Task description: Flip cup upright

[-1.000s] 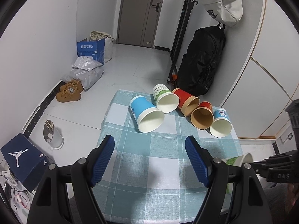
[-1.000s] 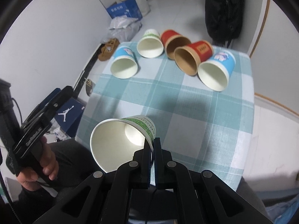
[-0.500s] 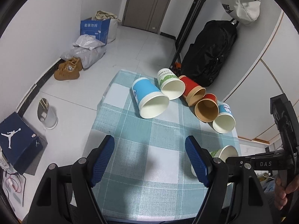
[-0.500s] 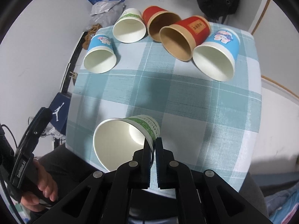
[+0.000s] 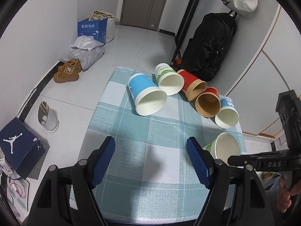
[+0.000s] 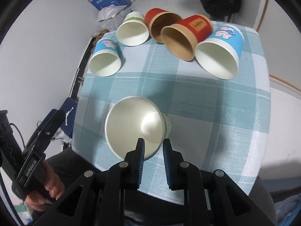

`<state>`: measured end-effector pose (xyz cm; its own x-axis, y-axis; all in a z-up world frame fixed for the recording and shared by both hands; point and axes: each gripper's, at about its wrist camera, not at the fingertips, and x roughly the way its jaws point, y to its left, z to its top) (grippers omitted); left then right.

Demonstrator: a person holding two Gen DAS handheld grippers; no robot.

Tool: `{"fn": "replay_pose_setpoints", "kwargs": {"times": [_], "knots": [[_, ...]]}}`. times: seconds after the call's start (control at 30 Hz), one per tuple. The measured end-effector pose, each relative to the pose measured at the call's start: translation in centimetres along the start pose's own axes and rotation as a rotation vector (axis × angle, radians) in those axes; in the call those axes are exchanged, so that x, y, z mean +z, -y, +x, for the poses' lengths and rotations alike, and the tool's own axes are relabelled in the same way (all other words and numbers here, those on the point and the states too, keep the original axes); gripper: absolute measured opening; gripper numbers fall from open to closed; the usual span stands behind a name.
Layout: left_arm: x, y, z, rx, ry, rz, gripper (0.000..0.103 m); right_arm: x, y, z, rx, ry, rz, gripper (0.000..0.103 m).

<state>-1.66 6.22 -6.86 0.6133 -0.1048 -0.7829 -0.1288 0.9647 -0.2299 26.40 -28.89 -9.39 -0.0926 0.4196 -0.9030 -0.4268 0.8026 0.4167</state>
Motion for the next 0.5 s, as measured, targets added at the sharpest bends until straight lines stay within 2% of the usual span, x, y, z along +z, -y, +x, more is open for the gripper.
{"fn": "replay_pose_setpoints", "kwargs": {"times": [0.07,0.1,0.13,0.2,0.4,0.47,0.5], "knots": [[0.0,0.1,0.0,-0.003,-0.001,0.004,0.074,0.0,0.0,-0.3,0.005,0.022,-0.006,0.020],[0.0,0.2,-0.1,-0.011,0.003,0.007,0.074,-0.1,0.0,-0.7,0.001,0.039,-0.012,0.026],[0.0,0.4,-0.2,-0.019,0.008,0.012,0.074,-0.2,-0.1,-1.3,-0.002,0.065,-0.022,0.040],[0.0,0.8,-0.4,-0.034,0.015,0.025,0.074,-0.6,-0.2,-2.2,-0.013,0.124,-0.026,0.060],[0.0,2.5,-1.1,-0.087,0.050,0.069,0.074,-2.9,0.2,-5.5,0.020,0.326,-0.021,0.063],[-0.1,3.1,-1.5,-0.092,0.075,0.085,0.074,-3.8,0.4,-6.6,0.012,0.395,-0.014,0.068],[-0.1,3.3,-1.7,-0.094,0.088,0.092,0.074,-4.3,0.5,-7.2,0.012,0.440,-0.012,0.074]]}}
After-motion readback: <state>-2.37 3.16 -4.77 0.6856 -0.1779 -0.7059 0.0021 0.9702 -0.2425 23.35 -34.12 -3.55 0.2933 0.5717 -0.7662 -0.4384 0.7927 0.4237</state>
